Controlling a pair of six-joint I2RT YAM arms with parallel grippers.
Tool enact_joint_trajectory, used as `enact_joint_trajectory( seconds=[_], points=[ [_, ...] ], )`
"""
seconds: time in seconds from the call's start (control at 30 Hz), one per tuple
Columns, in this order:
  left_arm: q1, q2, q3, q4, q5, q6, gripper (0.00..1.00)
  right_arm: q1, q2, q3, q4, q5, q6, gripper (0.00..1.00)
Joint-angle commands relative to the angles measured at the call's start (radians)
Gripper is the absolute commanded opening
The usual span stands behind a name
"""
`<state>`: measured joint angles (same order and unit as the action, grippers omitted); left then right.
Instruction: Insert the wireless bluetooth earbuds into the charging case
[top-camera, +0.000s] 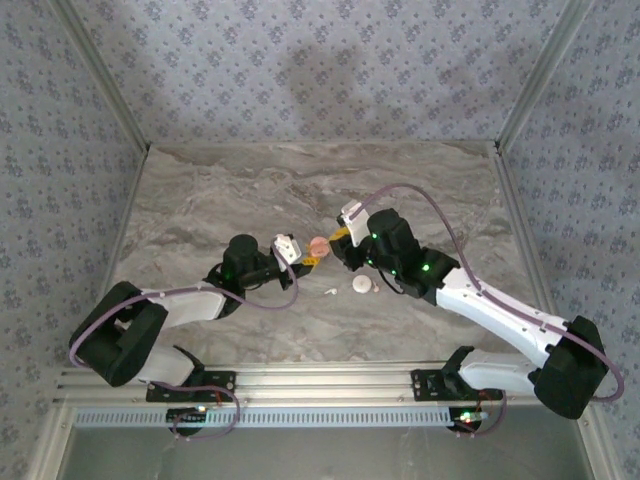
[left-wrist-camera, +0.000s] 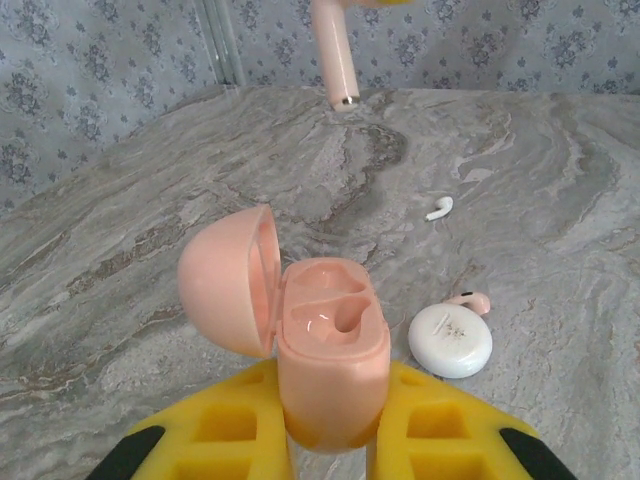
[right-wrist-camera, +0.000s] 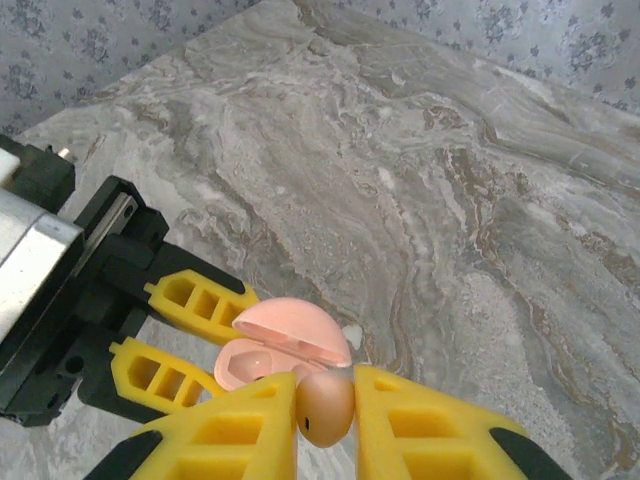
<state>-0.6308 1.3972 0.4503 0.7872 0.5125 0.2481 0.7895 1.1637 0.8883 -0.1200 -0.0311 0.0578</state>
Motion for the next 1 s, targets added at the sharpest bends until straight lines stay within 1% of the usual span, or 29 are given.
enact_joint_trajectory(
  seconds=[0.0,0.13,0.37,0.6,0.97],
  points=[
    [-0.007,-0.013,0.019,0.006,0.035,0.05,0.12,-0.001,-0.023,0.023,-0.077,-0.051,-0.047,0.2],
    [-0.008,-0.017,0.016,0.0,0.043,0.07,0.12,0.001,-0.022,0.031,-0.108,-0.074,-0.085,0.2],
    [-0.01,-0.026,0.018,0.001,0.072,0.091,0.12,0.026,-0.015,0.033,-0.092,-0.081,-0.15,0.2],
    [-0.014,-0.036,0.019,-0.008,0.09,0.104,0.12,0.027,0.004,0.043,-0.082,-0.101,-0.167,0.2],
    [-0.018,-0.067,0.018,-0.026,0.084,0.118,0.12,0.028,0.03,0.055,-0.059,-0.111,-0.171,0.2]
  ],
)
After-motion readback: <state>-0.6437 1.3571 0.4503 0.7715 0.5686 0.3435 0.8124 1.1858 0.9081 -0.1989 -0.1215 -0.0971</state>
